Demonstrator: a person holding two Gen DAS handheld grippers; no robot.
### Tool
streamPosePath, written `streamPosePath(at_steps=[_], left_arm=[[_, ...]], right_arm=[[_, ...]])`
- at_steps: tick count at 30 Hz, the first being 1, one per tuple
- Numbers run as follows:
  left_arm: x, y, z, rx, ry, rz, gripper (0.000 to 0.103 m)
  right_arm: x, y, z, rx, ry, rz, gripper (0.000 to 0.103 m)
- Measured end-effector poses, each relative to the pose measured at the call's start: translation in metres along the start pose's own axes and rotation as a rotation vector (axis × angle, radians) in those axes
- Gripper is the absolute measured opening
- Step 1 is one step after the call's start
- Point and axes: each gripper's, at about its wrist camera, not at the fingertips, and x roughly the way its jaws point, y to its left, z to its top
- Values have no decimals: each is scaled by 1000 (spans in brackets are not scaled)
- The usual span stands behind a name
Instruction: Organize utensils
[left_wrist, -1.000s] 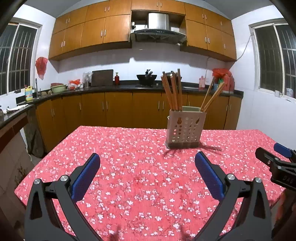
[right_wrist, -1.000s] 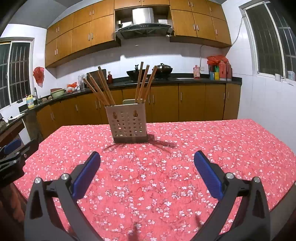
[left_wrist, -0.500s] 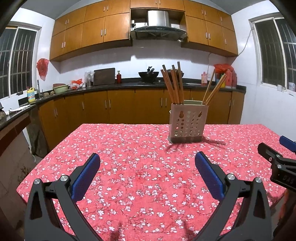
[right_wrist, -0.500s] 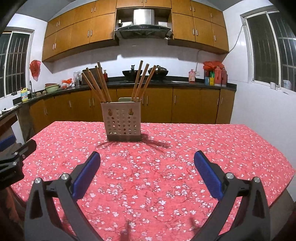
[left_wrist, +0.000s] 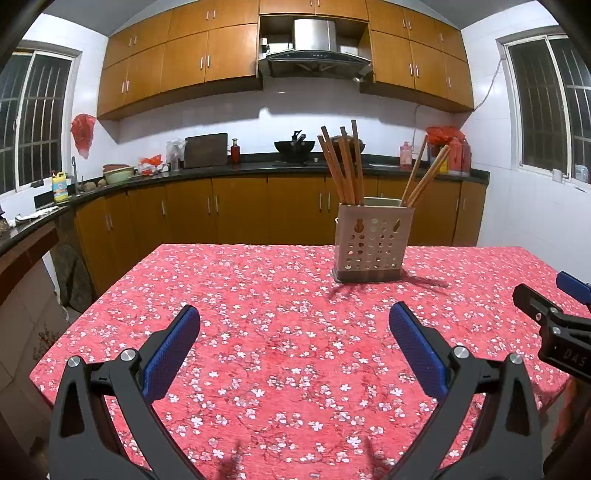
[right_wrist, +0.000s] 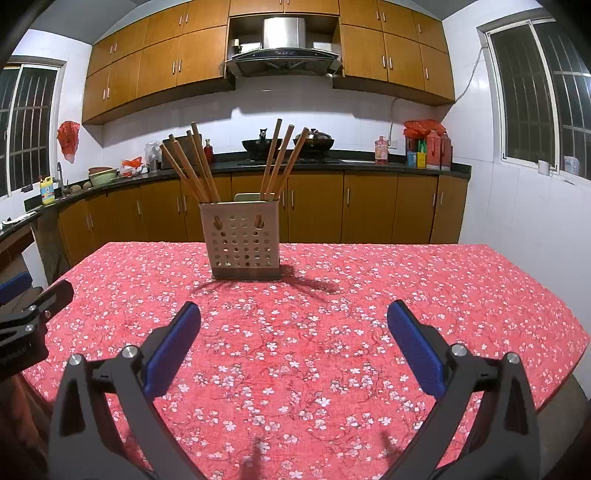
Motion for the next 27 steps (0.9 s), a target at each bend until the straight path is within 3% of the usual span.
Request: streamPosePath(at_steps=[27], left_arm=[[1,-2,-1,-1,3,-20,101]], right_arm=[[0,1,0,1,0,0,99]])
